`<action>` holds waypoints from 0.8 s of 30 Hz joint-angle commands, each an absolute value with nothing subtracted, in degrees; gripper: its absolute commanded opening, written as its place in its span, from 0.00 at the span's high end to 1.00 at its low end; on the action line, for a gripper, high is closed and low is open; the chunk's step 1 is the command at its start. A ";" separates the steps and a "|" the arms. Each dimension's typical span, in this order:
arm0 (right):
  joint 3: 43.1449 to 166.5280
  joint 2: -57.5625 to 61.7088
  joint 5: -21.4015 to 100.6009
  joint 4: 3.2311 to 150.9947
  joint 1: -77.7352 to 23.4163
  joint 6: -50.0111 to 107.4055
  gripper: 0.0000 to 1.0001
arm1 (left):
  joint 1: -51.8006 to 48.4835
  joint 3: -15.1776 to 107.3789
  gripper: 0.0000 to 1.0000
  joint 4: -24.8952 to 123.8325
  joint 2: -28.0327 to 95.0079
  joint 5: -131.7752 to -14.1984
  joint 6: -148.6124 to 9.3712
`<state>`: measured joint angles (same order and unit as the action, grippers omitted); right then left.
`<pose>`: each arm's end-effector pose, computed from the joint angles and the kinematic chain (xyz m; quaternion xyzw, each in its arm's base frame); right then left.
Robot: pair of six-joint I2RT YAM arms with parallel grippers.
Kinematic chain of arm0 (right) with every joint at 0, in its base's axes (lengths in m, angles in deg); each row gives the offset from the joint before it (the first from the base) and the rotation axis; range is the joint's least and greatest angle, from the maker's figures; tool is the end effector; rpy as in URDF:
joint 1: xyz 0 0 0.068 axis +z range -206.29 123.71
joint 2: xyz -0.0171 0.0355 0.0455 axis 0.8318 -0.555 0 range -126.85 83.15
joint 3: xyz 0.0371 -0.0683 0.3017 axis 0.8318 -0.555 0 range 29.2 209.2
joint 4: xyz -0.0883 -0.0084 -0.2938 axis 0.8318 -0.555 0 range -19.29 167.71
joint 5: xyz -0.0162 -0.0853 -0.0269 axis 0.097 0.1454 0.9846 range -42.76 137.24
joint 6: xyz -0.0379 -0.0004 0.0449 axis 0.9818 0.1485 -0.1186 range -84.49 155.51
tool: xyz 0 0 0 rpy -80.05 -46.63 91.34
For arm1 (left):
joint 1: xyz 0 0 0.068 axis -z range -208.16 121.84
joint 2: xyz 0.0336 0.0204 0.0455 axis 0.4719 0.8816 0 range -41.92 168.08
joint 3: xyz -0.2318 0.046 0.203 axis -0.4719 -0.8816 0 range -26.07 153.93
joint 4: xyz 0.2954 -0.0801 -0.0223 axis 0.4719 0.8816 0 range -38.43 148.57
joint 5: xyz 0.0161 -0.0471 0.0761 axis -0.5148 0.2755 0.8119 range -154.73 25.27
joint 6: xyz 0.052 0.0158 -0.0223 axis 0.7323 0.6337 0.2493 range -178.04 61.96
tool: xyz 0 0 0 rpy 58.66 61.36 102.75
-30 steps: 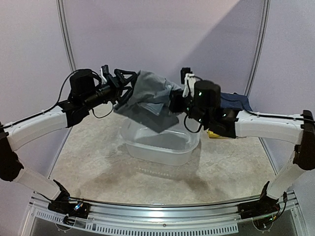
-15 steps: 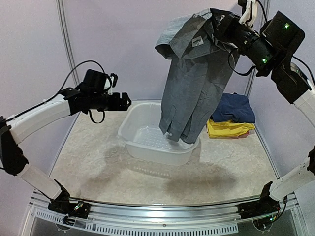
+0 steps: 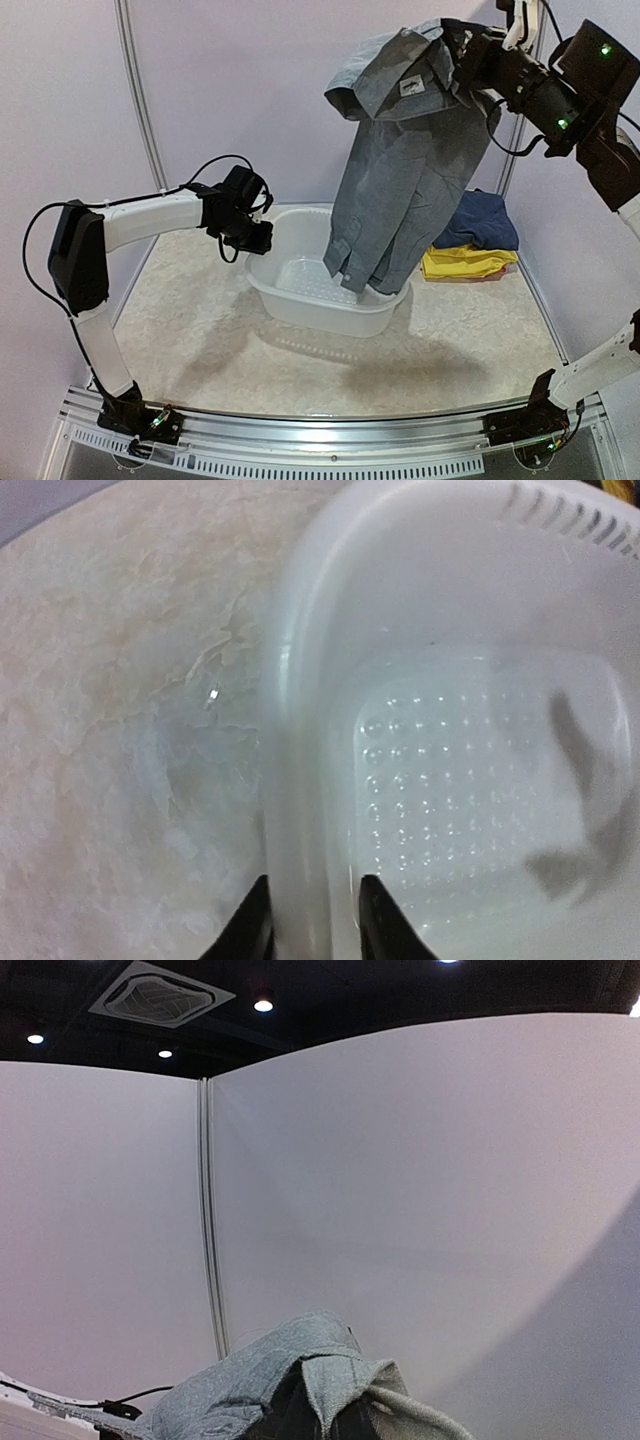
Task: Fold and stack the mixed laundry pile
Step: Move the bin to the center of the board.
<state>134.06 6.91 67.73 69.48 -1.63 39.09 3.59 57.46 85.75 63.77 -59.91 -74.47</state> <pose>0.1758 0.2224 0.6413 -0.1457 0.5618 0.2567 0.7728 0.3935 -0.2395 0.2542 0.1154 0.9494 -0.0813 0.2805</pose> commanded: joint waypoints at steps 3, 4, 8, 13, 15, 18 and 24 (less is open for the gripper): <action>135.83 9.97 69.41 69.93 -1.47 41.27 1.00 | 2.91 58.86 1.00 86.19 65.75 -54.52 -74.31; 135.78 9.88 69.39 69.77 -1.49 40.99 1.00 | 2.76 58.77 1.00 86.68 65.56 -53.20 -74.24; 135.81 9.44 68.66 69.15 -1.48 38.98 1.00 | 0.45 56.19 1.00 88.35 62.25 -48.28 -74.42; 136.01 7.59 66.67 69.05 -1.44 36.42 1.00 | -6.15 49.29 1.00 86.63 55.71 -47.41 -76.13; 136.63 6.42 65.89 68.90 -1.45 35.82 1.00 | -8.97 46.84 1.00 86.13 53.38 -46.44 -77.35; 137.89 3.82 64.35 68.57 -1.47 33.29 1.00 | -13.24 43.46 1.00 85.37 50.13 -44.78 -79.39; 139.04 -0.30 62.54 68.01 -1.48 30.89 1.00 | -20.32 36.01 1.00 82.62 43.86 -42.44 -83.03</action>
<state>137.10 1.31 64.50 67.69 -1.63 33.62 -17.11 39.73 84.59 47.18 -49.20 -80.87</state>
